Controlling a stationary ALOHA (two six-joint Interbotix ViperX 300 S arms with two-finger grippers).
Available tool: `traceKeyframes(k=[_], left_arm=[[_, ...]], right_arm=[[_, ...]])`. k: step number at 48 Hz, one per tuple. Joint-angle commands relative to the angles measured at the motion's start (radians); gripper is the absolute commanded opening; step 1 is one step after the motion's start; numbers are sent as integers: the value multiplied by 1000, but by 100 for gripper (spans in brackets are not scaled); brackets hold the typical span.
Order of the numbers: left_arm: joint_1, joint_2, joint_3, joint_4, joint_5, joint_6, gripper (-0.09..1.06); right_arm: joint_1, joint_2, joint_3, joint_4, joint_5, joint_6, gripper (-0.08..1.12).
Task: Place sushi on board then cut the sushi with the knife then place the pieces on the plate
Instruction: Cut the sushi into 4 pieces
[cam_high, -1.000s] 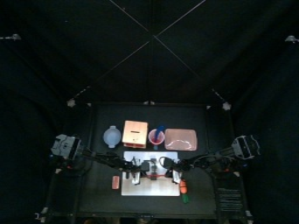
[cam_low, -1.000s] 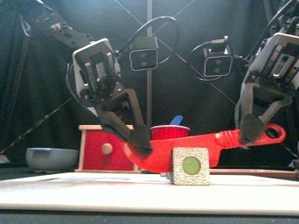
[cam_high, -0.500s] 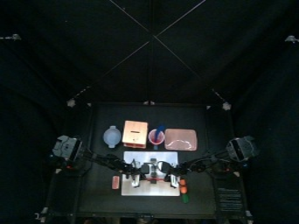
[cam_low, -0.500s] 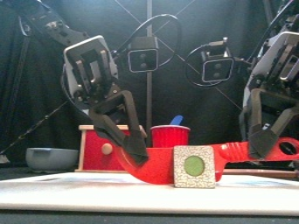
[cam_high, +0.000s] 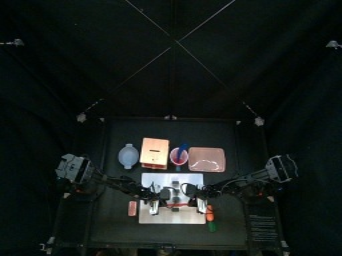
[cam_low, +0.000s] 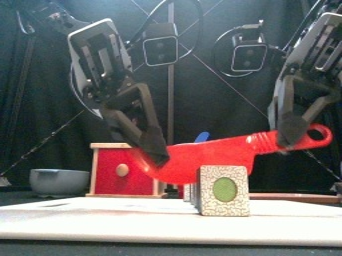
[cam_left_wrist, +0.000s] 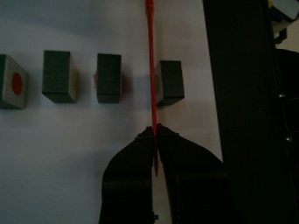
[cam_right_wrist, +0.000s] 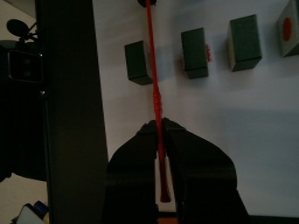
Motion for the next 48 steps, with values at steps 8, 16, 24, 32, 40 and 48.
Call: traceKeyframes(k=[8,16,24,32,40,48], left_arm=[[43,-87,-14,124,-6,2,40],[71,-101,-14,193,-61,3,41],[97,-100,-6,219,-126,2,41],[114,-98,-5,219,-164,2,48],[127,-98,-6,219,-179,3,61],[140,-98,-9,224,-209,3,70]], right_arm=[[-55,-161,-2,-80,48,0,36],[-91,-221,23,-91,66,-2,36],[-115,-261,55,-98,67,-2,36],[-117,-310,80,-104,67,-2,36],[-121,-362,110,-106,67,-2,36],[-124,-434,160,-94,80,0,36]])
